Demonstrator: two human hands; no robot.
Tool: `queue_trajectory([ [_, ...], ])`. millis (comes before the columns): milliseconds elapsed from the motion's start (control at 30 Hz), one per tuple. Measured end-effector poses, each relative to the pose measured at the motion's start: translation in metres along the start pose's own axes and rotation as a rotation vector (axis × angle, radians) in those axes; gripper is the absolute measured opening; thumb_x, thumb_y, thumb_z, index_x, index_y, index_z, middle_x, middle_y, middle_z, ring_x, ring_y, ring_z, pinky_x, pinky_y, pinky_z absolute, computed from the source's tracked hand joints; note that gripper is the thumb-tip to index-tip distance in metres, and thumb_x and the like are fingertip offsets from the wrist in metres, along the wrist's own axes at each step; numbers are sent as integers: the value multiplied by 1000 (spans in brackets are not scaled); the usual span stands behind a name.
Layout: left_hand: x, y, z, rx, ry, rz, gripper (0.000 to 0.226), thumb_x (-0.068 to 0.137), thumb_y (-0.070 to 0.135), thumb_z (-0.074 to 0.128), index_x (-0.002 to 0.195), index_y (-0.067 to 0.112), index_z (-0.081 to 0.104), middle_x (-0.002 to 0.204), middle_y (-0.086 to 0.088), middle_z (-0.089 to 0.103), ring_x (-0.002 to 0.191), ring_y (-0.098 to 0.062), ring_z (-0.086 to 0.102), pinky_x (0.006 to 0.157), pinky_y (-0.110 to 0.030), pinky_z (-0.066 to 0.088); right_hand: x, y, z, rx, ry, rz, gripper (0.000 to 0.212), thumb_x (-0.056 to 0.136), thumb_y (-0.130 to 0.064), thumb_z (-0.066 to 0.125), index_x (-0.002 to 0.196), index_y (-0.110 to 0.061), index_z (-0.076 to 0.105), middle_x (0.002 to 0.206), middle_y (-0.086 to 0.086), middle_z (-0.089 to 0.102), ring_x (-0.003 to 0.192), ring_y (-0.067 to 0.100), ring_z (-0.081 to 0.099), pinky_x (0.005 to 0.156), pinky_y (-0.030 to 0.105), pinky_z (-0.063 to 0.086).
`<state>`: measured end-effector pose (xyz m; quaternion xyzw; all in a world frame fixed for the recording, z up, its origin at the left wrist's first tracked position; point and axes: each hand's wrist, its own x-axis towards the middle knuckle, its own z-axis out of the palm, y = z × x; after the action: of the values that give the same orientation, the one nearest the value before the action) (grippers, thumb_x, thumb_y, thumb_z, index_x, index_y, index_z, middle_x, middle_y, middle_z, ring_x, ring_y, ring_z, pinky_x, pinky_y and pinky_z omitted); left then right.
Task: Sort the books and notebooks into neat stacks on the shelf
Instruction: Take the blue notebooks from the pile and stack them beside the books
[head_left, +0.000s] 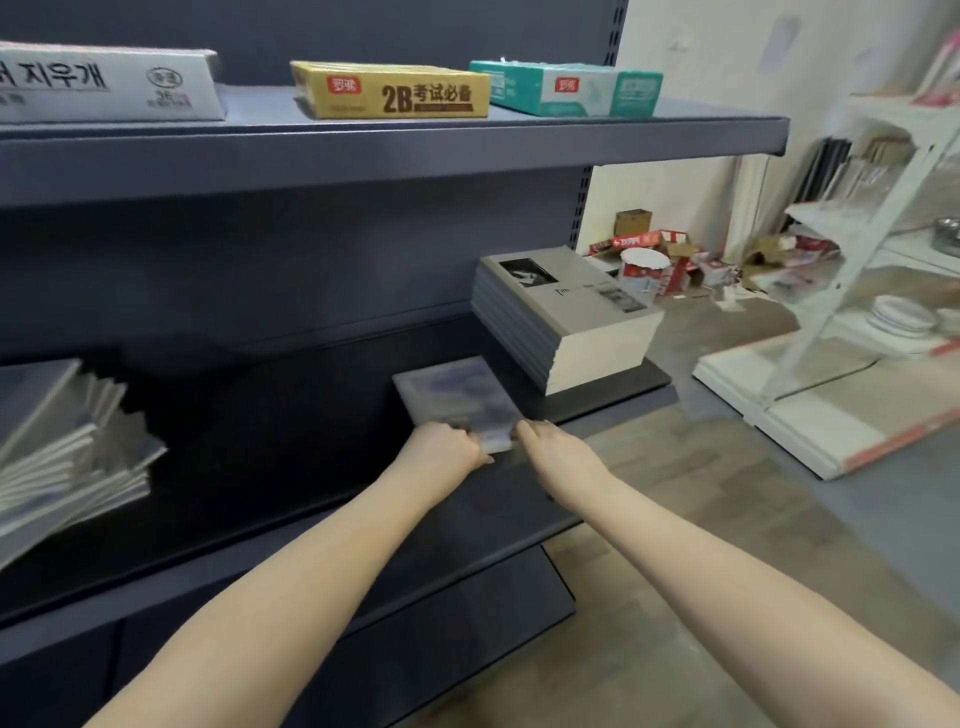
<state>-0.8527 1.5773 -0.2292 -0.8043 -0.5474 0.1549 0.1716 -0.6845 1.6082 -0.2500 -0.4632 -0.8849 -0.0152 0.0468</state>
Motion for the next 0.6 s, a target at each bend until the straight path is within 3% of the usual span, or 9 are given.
queue_trajectory([
  [100,8,5,6,-70,-34,-40,43,104,34,28,136,9,44,122,-12,59,104,-29,59,66,-32,39,4,2,5,10,6,9,43,80,8,45,121,-6,45,125,13,52,118,30,46,92,33,37],
  [267,25,4,10,-304,-159,-207,57,101,44,29,144,6,29,146,-16,37,128,-31,43,91,-34,41,22,3,12,50,-8,25,34,89,-2,43,122,-8,49,127,11,51,122,27,45,94,32,37],
  [400,34,4,16,-334,-133,-237,48,102,20,30,146,3,23,149,-19,29,132,-35,35,98,-37,40,38,2,8,64,-58,100,48,84,7,49,130,-6,46,135,12,46,128,28,42,94,37,43],
  [600,47,7,24,-400,-135,-313,61,96,10,35,150,3,8,157,-14,10,141,-37,17,109,-38,31,59,5,20,22,27,145,37,94,1,35,131,-2,43,144,17,39,136,28,33,106,33,31],
])
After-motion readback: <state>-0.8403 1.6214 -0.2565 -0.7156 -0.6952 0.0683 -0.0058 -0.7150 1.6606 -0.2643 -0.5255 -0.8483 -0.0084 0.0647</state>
